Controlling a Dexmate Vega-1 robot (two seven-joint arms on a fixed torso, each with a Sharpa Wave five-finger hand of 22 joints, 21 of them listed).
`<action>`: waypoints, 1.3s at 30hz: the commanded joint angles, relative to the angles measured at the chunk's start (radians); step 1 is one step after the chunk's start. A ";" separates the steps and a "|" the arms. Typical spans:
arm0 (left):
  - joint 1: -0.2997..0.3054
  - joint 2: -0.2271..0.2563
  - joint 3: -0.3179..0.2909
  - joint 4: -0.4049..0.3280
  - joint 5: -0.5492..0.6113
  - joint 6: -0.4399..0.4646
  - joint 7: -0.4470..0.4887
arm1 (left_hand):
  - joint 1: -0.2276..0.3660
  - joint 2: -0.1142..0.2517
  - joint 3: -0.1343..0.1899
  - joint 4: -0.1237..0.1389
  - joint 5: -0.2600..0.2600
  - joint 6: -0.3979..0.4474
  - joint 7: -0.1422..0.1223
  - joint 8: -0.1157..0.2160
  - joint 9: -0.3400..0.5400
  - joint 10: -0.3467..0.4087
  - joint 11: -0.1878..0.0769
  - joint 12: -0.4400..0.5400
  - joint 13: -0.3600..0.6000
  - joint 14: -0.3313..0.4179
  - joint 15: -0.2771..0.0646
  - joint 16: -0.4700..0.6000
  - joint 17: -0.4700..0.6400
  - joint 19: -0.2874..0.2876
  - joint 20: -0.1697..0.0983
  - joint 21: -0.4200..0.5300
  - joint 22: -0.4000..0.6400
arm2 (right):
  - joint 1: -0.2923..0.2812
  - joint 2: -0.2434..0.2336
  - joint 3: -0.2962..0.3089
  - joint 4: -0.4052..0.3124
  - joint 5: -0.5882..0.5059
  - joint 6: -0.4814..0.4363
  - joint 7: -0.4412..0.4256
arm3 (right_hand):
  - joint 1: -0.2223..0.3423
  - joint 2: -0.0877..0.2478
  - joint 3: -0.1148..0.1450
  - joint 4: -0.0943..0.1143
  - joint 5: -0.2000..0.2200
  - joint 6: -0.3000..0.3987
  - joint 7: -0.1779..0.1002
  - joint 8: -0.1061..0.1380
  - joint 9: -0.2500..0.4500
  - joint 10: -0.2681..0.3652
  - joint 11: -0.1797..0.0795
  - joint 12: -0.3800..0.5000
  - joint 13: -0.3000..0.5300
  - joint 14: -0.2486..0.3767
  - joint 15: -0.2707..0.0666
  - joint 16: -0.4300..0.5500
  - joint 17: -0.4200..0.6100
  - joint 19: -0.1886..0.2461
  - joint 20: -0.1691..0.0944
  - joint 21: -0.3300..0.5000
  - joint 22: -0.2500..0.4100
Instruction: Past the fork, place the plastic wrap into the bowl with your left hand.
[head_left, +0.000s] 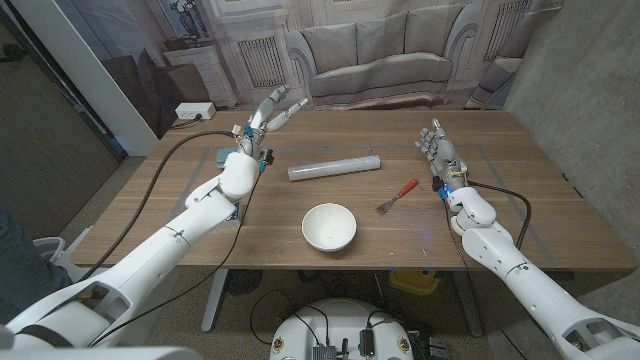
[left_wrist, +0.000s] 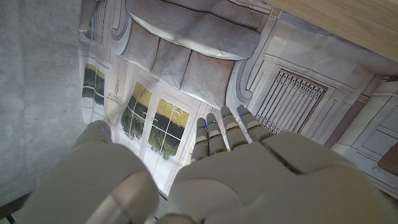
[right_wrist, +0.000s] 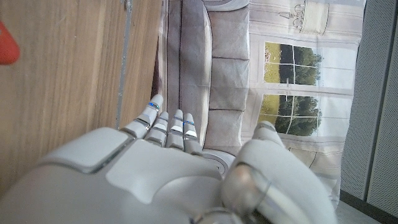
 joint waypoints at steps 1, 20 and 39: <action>-0.017 0.015 0.031 -0.041 0.102 0.092 0.015 | 0.012 0.003 0.003 -0.007 0.005 0.015 0.001 -0.003 0.001 0.016 -0.016 0.002 0.003 0.011 -0.018 -0.001 0.004 0.018 -0.050 -0.002 0.005 | -0.001 0.002 0.003 0.008 0.007 0.001 0.008 | 0.005 0.002 0.004 -0.008 0.001 0.007 0.001 0.004 0.006 0.009 -0.001 0.003 0.005 0.011 0.001 0.001 0.004 0.012 -0.017 -0.002 0.005; -0.052 0.037 0.090 -0.090 0.255 0.203 0.013 | 0.024 0.006 0.001 -0.011 0.008 0.037 -0.008 -0.002 0.002 0.033 -0.020 0.001 0.004 0.030 -0.023 0.001 0.006 0.034 -0.051 -0.005 0.006 | 0.007 0.010 0.002 0.018 0.007 0.000 0.002 | 0.011 0.007 0.006 -0.012 -0.002 0.021 -0.003 0.007 0.006 0.023 -0.003 0.007 0.005 0.022 -0.001 0.003 0.005 0.022 -0.017 -0.007 0.006; -0.077 0.047 0.161 -0.150 0.439 0.347 -0.013 | 0.039 0.009 0.000 -0.016 0.011 0.036 -0.012 -0.009 0.002 0.027 -0.036 -0.009 0.004 0.020 -0.024 -0.008 0.008 0.027 -0.051 -0.017 0.006 | 0.032 0.036 -0.001 0.082 0.022 0.035 0.047 | 0.012 0.009 0.006 -0.014 -0.005 0.021 -0.003 0.004 0.006 0.026 0.002 0.006 0.005 0.020 -0.001 0.001 0.006 0.020 -0.015 -0.017 0.006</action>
